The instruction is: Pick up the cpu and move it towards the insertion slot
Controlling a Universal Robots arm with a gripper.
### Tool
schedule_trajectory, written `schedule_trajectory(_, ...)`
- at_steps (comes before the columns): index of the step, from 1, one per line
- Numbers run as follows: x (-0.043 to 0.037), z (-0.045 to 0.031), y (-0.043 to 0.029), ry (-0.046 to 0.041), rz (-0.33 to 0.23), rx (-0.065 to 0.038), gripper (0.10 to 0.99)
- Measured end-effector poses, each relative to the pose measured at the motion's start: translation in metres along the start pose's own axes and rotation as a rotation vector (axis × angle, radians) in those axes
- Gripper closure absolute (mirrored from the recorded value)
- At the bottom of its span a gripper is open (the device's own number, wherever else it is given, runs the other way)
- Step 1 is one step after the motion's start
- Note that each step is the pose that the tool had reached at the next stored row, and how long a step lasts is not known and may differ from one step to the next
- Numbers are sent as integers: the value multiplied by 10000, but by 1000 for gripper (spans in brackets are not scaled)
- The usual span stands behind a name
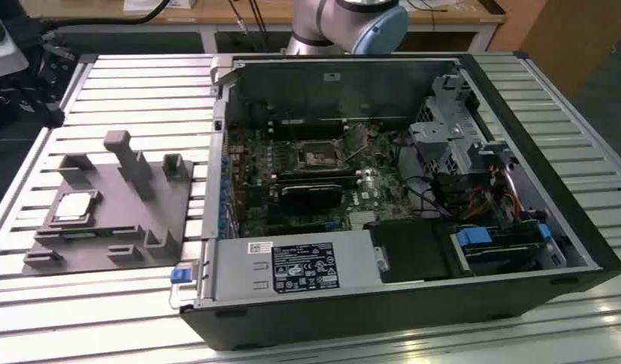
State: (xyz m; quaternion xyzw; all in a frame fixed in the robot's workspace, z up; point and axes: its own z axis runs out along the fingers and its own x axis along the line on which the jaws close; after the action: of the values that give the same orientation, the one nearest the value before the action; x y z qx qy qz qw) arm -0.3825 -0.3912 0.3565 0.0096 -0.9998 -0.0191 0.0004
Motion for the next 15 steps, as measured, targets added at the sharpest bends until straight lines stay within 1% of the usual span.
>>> schedule_trajectory(6, 2, -1, 0, 1, -1, 1, 980)
schedule_trajectory(15, 38, 0, 1, 0, 1, 0, 980)
